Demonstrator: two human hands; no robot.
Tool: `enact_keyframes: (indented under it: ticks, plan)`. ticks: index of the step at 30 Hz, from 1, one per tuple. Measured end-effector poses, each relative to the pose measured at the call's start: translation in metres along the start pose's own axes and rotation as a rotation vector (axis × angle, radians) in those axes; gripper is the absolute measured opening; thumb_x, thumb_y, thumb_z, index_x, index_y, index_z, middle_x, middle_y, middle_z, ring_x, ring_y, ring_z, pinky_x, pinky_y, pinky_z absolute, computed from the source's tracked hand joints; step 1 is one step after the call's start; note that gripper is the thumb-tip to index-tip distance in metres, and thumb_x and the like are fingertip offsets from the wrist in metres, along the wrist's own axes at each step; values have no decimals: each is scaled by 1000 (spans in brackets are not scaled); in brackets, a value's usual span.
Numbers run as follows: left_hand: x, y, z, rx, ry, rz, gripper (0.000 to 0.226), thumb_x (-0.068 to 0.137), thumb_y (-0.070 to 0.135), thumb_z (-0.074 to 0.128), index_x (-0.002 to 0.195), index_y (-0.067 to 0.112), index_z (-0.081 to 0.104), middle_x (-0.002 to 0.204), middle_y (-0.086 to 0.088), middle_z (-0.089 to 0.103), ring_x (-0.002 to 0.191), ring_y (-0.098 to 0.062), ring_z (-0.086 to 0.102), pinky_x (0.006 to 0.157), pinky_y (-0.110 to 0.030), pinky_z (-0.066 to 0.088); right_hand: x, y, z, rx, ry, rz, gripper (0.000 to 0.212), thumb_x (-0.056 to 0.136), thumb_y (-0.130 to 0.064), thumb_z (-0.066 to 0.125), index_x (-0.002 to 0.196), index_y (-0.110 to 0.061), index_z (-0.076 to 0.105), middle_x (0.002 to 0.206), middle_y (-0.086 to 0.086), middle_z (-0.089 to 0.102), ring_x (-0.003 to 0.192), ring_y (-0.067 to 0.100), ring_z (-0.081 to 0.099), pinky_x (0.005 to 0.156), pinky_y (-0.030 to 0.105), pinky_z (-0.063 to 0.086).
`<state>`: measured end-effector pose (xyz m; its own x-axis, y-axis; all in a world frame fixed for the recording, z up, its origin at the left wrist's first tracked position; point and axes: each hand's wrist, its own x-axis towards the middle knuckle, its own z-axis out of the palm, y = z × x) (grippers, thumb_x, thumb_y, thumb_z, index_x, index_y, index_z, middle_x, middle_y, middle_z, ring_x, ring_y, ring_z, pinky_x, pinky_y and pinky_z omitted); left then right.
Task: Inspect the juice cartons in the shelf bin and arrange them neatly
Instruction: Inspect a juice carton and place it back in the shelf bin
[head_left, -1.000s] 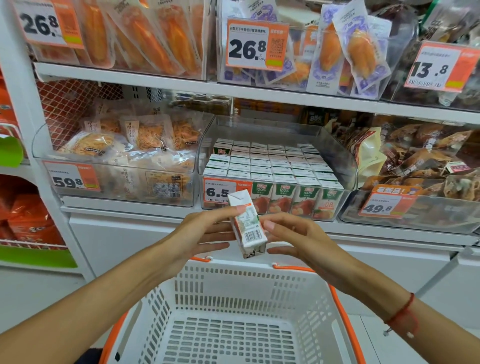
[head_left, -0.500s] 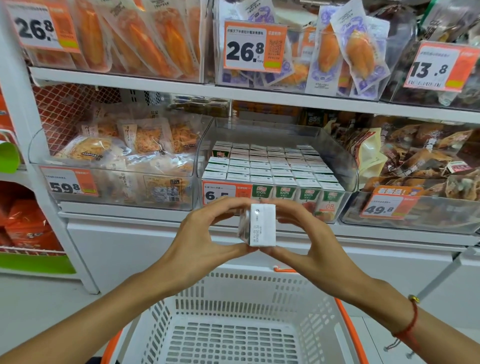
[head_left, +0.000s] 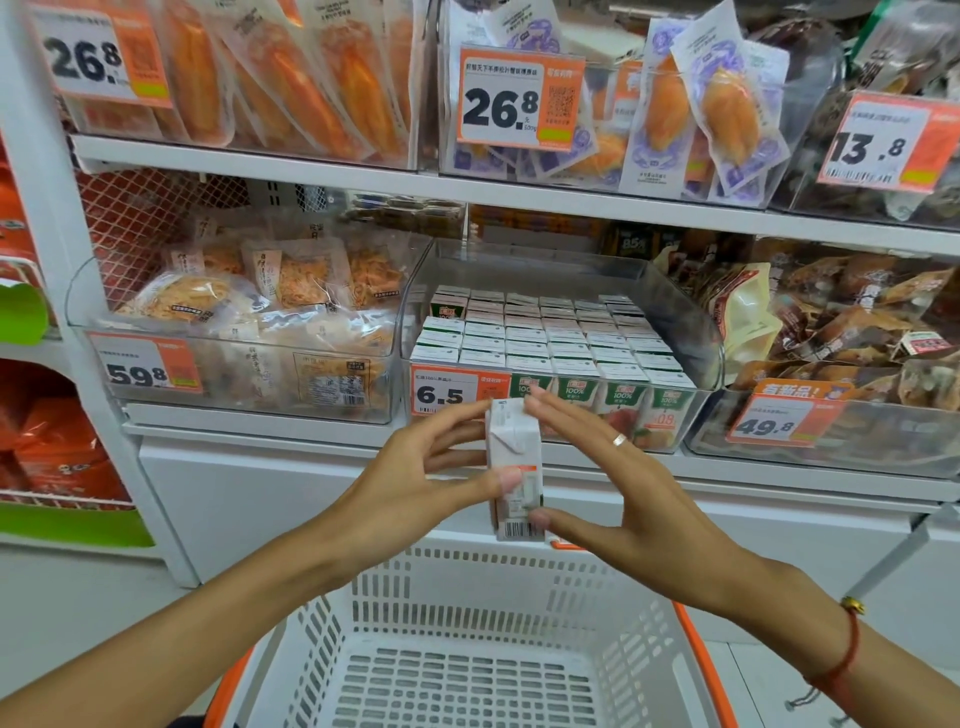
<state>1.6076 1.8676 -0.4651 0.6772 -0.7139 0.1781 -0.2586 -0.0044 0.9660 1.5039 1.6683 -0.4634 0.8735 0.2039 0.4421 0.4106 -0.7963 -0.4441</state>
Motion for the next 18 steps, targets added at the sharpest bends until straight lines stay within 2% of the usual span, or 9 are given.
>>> enact_keyframes:
  ticks: [4, 6, 8, 10, 13, 16, 18]
  plan:
    - [-1, -3, -1, -116, -11, -163, 57, 76, 52, 70, 128, 53, 47, 112, 15, 72, 108, -4, 66, 91, -36, 54, 0, -1, -3, 192, -61, 117, 63, 91, -45, 62, 147, -43, 34, 149, -29, 36, 137, -2, 38, 106, 23, 39]
    - [0, -1, 0, -143, -19, -225, 50, 80, 54, 67, 125, 50, 47, 106, 10, 75, 104, -6, 68, 87, -33, 56, 2, 1, -4, 285, -92, 176, 56, 91, -47, 61, 143, -45, 41, 145, -29, 43, 133, -1, 44, 105, 24, 43]
    - [1, 1, 2, -226, 13, -320, 44, 83, 51, 65, 124, 38, 52, 102, 5, 76, 95, -9, 72, 72, -23, 58, 3, 1, -6, 384, -129, 252, 51, 91, -46, 60, 140, -43, 46, 140, -26, 51, 128, 0, 50, 105, 26, 44]
    - [4, 3, 3, -282, 48, -433, 42, 85, 49, 65, 121, 31, 57, 99, 0, 77, 88, -14, 74, 63, -20, 57, 4, 0, -4, 427, -143, 294, 47, 92, -42, 60, 138, -38, 51, 132, -24, 59, 122, 0, 56, 102, 20, 45]
    - [2, -2, 6, -287, 16, -580, 44, 85, 54, 62, 118, 27, 59, 94, -7, 77, 87, -15, 75, 61, -21, 58, 4, -4, 7, 463, -101, 364, 38, 92, -40, 57, 128, -28, 63, 122, -17, 67, 116, 1, 61, 97, 21, 47]
    - [0, -8, 8, -390, -21, -700, 48, 85, 56, 62, 117, 20, 60, 97, -14, 76, 90, -16, 74, 64, -25, 60, 5, -2, 15, 487, -82, 490, 35, 92, -50, 54, 112, -30, 73, 109, -8, 73, 105, 14, 66, 94, 38, 52]
    - [1, -8, 8, -494, -24, -752, 53, 82, 51, 67, 120, 15, 58, 100, -20, 74, 90, -21, 74, 66, -28, 62, 7, 0, 13, 523, -83, 581, 37, 87, -57, 55, 103, -32, 77, 102, -9, 75, 98, 10, 68, 90, 35, 53]
